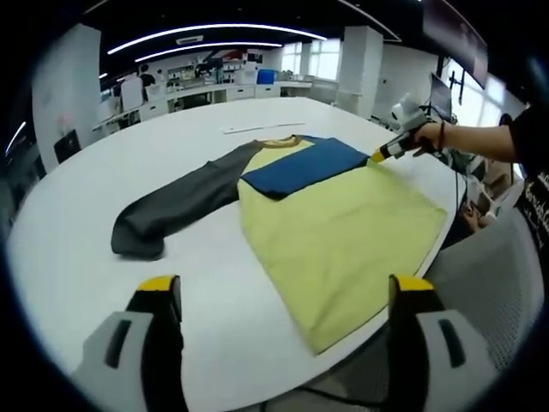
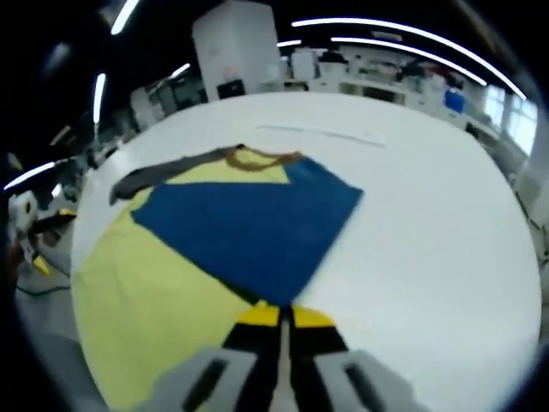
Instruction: Fold the garment on the visible template until the final outline fits inside the template.
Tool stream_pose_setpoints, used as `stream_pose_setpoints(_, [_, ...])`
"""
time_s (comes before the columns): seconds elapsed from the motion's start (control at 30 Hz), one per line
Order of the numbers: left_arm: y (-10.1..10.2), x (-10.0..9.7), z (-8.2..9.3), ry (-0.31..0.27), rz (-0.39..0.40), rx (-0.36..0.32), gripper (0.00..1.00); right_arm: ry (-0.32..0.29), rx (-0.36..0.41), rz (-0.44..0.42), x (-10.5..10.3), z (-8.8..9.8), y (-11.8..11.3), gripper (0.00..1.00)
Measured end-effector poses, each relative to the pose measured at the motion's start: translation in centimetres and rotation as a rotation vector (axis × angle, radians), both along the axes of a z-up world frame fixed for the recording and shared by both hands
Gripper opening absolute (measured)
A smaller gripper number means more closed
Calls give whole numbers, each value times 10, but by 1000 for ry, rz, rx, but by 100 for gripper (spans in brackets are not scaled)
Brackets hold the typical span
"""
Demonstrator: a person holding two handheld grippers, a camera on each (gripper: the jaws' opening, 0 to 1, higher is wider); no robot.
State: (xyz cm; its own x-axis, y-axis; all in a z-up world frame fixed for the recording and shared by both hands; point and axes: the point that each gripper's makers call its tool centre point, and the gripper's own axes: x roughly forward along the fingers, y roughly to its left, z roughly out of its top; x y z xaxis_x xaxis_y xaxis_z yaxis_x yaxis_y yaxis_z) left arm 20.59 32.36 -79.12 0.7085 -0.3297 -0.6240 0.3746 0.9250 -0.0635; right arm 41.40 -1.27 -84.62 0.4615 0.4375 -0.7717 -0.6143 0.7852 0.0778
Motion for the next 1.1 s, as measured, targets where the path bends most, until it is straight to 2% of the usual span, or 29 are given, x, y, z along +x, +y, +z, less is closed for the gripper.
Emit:
stream_pose_setpoints(0.33, [-2, 2, 1, -3, -10, -3, 98, -49, -104, 20, 5, 5, -11, 0])
stream_pose_setpoints(0.37, [-2, 2, 0, -2, -11, -1, 98, -77, -121, 26, 7, 9, -11, 0])
stream_pose_setpoints(0.4, [-1, 1, 0, -1, -11, 0, 98, -73, -156, 30, 3, 11, -16, 0])
stream_pose_setpoints(0.5, [-1, 0, -1, 1, -9, -3, 98, -44, -103, 26, 2, 9, -11, 0])
stream_pose_setpoints(0.63, [-1, -1, -1, 4, -6, -2, 98, -36, -81, -9, 6, 9, -13, 0])
stream_pose_setpoints(0.77, [-1, -1, -2, 3, -9, -1, 97, -3, -32, -38, 3, 12, -12, 0])
stream_pose_setpoints(0.93, [-1, -1, -4, 10, -11, 5, 97, -3, 8, -57, 2, 15, -8, 2])
stream_pose_setpoints(1.07, [0, -2, -5, 15, -16, 13, 97, 17, -4, -68, 2, 4, -9, 3])
stream_pose_setpoints(1.1, [1, -2, -5, 15, -15, 14, 97, 21, 15, -84, 4, 2, -8, 3])
